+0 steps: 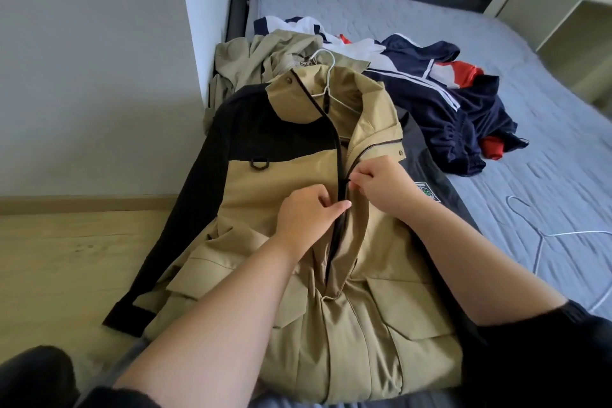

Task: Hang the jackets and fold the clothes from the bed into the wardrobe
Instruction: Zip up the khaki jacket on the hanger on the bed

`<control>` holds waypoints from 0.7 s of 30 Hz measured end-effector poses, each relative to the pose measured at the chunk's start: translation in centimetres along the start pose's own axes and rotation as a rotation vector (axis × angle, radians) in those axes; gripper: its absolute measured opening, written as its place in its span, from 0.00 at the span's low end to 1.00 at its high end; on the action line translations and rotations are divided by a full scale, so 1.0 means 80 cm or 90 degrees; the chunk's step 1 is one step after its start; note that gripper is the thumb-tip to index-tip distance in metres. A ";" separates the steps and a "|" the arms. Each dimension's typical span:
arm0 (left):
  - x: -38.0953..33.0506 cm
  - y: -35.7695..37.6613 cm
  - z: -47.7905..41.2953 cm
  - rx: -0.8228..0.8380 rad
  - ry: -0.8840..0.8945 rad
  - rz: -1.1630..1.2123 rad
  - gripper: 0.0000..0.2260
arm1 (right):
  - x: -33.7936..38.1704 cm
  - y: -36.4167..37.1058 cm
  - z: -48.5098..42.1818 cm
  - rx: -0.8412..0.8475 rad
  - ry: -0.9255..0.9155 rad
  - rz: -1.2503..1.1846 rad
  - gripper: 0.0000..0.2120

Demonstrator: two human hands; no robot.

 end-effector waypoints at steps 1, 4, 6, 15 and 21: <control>-0.003 0.000 -0.002 0.005 0.008 -0.007 0.18 | 0.001 0.000 0.002 0.002 -0.010 0.006 0.13; -0.007 -0.003 -0.004 0.018 0.028 -0.017 0.16 | 0.003 0.000 0.003 0.015 -0.047 0.016 0.17; -0.011 -0.006 -0.006 0.021 0.047 -0.020 0.13 | 0.003 0.000 0.004 0.026 -0.054 0.015 0.17; -0.007 -0.005 0.006 0.059 0.079 -0.056 0.16 | 0.001 -0.001 -0.024 -0.078 0.153 -0.096 0.15; 0.022 -0.009 0.005 0.105 0.031 -0.089 0.11 | 0.017 0.008 -0.026 -0.155 0.106 -0.090 0.14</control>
Point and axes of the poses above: each hand's wrist, its own z-axis away from the middle knuckle, its own y-axis out of the palm, x = y × z, the point moved 4 cm from there along -z, towards the middle knuckle, and after that the axes turned 11 degrees about -x, right-handed, at the moved point
